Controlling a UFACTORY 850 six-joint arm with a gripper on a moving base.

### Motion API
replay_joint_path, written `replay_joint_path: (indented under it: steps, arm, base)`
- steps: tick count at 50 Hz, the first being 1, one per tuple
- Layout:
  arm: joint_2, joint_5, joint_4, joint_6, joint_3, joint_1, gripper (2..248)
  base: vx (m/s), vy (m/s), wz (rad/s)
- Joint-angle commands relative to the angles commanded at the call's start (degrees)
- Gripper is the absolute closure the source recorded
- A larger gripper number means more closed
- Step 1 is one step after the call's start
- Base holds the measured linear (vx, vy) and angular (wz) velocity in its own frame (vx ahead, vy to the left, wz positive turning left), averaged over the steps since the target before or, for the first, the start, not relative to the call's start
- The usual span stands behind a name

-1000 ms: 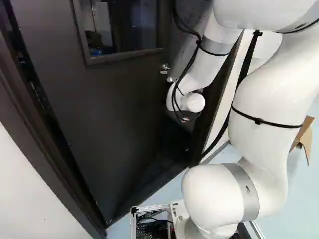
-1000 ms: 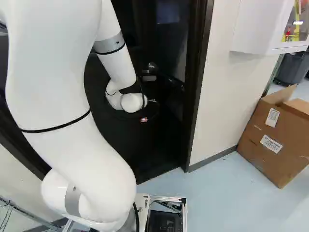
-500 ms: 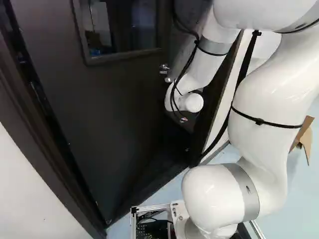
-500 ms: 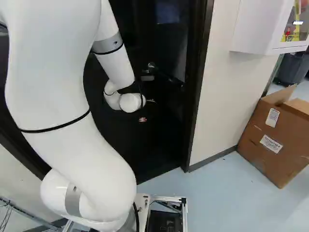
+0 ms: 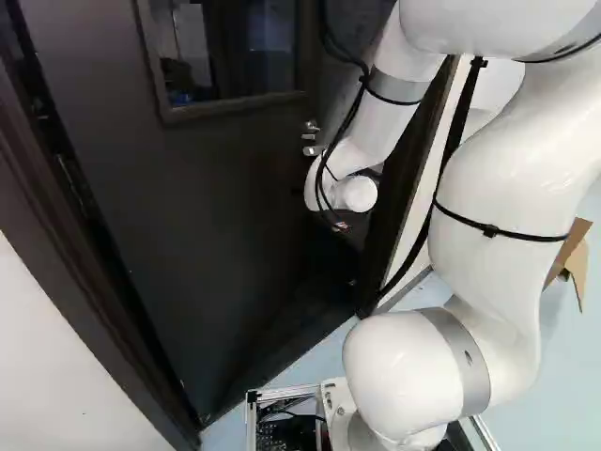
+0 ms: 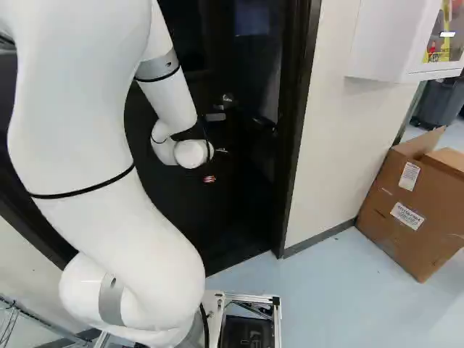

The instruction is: Open the door and move inside

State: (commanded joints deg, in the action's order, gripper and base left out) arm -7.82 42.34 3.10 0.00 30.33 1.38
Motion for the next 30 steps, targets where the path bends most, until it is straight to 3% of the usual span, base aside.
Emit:
replay_joint_path:
  steps: [30]
  arm:
    - [-1.7,0.0,0.0,0.0,1.9,3.5,3]
  base:
    - [0.0,0.0,0.0]
